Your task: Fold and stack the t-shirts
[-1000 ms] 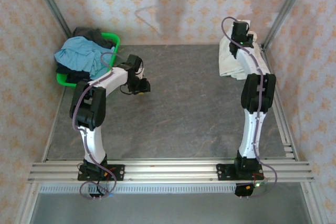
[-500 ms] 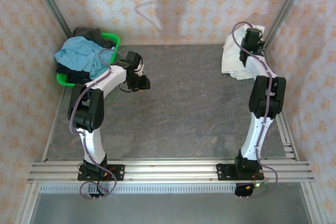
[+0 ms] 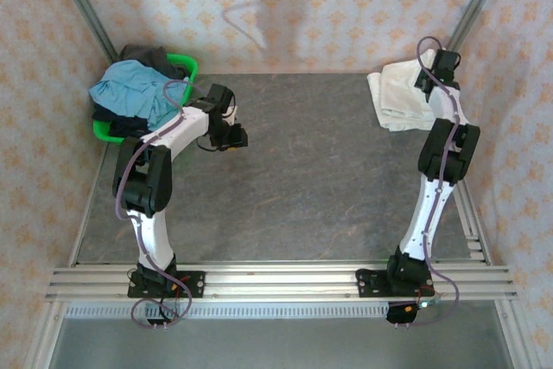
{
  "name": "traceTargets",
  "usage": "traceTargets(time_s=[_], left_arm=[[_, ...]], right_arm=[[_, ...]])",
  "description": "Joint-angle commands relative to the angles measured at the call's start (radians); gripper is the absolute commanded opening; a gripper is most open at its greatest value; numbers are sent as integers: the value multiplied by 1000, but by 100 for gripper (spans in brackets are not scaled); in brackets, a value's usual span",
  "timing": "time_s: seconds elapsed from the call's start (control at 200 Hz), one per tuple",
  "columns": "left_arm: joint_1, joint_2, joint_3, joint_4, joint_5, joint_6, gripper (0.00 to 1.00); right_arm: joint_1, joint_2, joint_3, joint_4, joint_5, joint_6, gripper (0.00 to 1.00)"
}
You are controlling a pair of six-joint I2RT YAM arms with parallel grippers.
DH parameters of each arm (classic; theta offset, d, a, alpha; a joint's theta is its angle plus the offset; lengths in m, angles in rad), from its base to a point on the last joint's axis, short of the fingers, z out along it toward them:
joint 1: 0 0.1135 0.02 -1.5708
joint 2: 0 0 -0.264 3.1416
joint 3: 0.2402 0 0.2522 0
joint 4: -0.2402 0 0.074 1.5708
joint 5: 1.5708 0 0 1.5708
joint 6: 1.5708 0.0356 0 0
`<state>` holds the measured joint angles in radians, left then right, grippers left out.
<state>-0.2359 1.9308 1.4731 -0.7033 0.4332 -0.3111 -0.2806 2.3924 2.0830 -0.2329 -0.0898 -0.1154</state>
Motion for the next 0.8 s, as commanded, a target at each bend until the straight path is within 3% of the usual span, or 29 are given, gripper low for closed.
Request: traceTargets(time_s=[0.0, 0.13, 0.26, 0.44, 0.56, 0.796], left_arm=[[-10, 16, 18, -32, -22, 21, 32], [-10, 13, 13, -29, -19, 25, 32], [-11, 7, -2, -9, -9, 22, 33], [-10, -3, -26, 11, 2, 30, 33], [-10, -3, -37, 19, 9, 37, 33], [-10, -7, -71, 49, 28, 43, 32]], right_arm=[[2, 42, 145, -188, 52, 32, 14], [3, 8, 200, -268, 129, 73, 35], [16, -98, 95, -233, 192, 92, 53], [54, -259, -172, -72, 151, 63, 59], [107, -325, -300, -14, 24, 21, 63], [186, -211, -214, -194, -14, -67, 68]])
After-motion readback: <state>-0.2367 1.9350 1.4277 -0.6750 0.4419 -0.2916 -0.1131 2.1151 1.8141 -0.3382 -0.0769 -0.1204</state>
